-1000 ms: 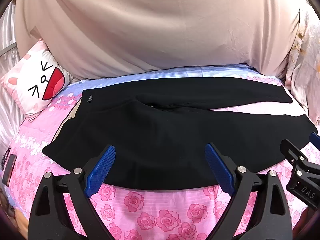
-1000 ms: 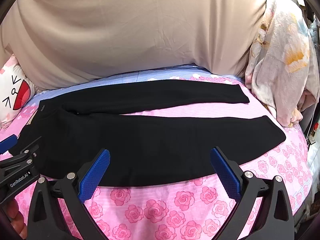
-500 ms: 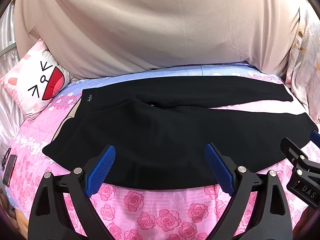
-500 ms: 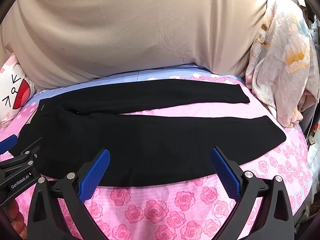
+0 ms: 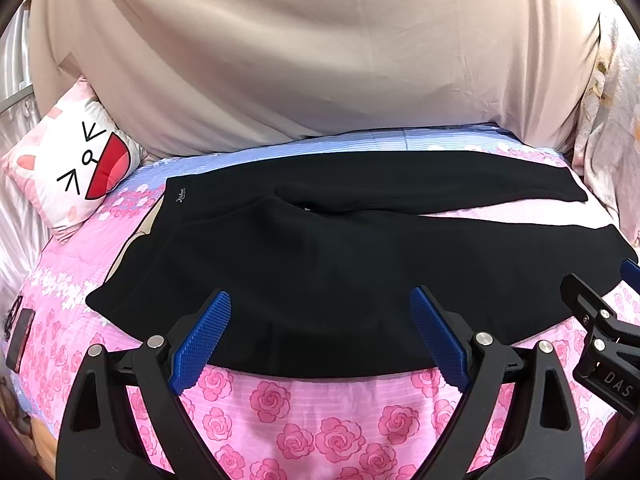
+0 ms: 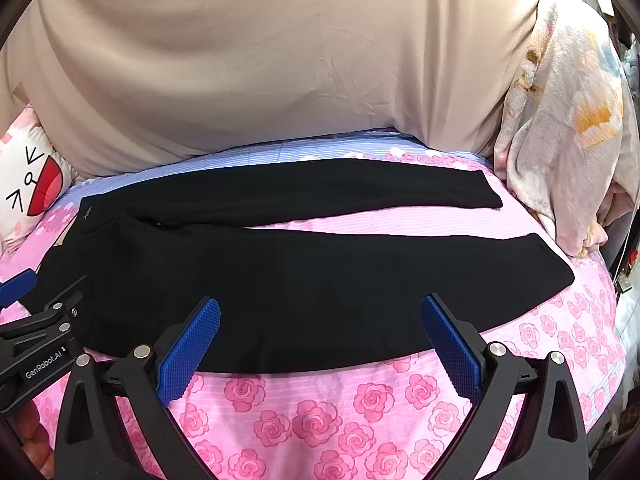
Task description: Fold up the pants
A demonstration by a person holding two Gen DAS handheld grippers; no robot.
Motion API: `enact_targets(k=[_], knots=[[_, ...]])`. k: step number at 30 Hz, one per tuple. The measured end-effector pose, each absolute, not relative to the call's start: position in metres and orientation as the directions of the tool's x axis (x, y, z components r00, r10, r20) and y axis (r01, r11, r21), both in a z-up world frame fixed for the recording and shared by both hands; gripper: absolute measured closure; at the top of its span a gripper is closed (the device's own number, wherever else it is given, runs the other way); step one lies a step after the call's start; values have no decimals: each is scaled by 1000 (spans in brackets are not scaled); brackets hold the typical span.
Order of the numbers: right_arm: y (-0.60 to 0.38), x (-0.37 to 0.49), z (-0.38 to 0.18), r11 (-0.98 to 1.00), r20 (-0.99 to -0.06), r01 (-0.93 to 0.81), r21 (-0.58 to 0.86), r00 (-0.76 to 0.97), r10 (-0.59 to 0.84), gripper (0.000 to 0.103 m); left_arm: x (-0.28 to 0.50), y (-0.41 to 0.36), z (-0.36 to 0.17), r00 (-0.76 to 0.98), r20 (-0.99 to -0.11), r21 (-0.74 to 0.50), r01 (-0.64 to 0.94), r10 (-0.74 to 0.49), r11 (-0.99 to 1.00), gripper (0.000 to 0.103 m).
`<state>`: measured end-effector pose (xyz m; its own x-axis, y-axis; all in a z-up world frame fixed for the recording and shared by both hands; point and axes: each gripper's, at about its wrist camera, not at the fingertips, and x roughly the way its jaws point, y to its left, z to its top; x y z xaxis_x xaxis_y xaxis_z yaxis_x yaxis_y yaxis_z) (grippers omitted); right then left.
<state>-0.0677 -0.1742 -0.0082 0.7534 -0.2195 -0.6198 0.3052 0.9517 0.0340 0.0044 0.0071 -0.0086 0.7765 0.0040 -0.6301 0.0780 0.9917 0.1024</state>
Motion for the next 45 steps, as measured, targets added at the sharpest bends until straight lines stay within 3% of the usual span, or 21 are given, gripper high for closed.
enact_targets(k=[45], knots=[[-172, -58, -12, 952, -632, 304, 34, 745, -215, 5, 13, 3, -13, 768, -640, 123, 78, 19, 989, 14]])
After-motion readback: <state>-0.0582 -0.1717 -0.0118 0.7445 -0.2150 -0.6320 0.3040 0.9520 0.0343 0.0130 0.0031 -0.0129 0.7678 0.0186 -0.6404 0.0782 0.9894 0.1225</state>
